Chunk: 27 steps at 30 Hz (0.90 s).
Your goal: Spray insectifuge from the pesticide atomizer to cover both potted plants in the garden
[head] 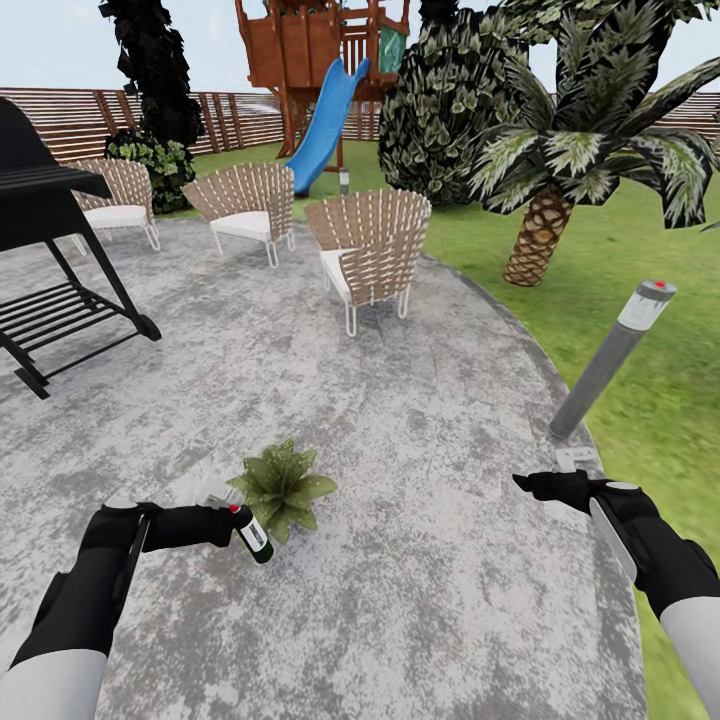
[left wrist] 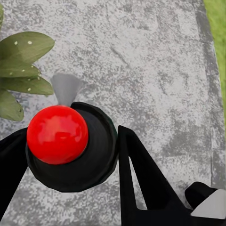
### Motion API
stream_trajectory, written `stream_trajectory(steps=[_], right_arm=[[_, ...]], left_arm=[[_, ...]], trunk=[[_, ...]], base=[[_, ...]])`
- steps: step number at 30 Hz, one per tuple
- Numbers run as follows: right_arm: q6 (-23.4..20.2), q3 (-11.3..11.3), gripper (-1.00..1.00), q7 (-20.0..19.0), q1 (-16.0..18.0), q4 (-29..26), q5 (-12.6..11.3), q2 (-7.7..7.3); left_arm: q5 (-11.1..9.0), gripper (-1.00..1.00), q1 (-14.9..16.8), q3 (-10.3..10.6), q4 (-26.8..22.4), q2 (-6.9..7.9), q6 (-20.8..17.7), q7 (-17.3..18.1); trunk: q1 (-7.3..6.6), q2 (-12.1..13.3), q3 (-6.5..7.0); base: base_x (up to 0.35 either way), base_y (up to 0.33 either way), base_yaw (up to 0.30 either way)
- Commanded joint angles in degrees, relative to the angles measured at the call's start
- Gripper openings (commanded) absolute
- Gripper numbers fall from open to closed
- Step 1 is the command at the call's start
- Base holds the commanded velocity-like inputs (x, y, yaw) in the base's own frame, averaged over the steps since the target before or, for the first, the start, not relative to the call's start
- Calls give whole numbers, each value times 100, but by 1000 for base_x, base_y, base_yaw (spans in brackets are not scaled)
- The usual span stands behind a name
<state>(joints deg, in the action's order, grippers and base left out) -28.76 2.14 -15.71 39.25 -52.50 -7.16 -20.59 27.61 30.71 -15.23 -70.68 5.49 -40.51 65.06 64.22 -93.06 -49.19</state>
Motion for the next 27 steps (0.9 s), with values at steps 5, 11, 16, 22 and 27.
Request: stream_trajectory(steps=[5, 11, 16, 22, 27], right_arm=[[-32, 7, 100, 16, 3, -14, -72, -6], [-32, 6, 100, 15, 3, -14, -552, -6], [-33, 6, 100, 15, 3, -14, -787, -10], [-33, 6, 100, 15, 3, -14, -818, -12], [-33, 8, 100, 18, 3, -11, -818, -9]], left_arm=[[51, -100, 5, -6, -7, -4, -45, 51], [43, -100, 5, -6, -7, -4, -45, 59], [40, -100, 5, -12, -7, -8, -45, 60], [43, -100, 5, -5, -7, -10, -45, 58], [43, -100, 5, 1, 7, -13, -45, 53]], trunk=[[110, -205, -95], [242, -445, -203], [352, -646, -292], [483, -886, -400], [593, -1087, -490]], base=[[0, 0, 0], [0, 0, 0], [0, 0, 0], [0, 0, 0], [0, 0, 0]])
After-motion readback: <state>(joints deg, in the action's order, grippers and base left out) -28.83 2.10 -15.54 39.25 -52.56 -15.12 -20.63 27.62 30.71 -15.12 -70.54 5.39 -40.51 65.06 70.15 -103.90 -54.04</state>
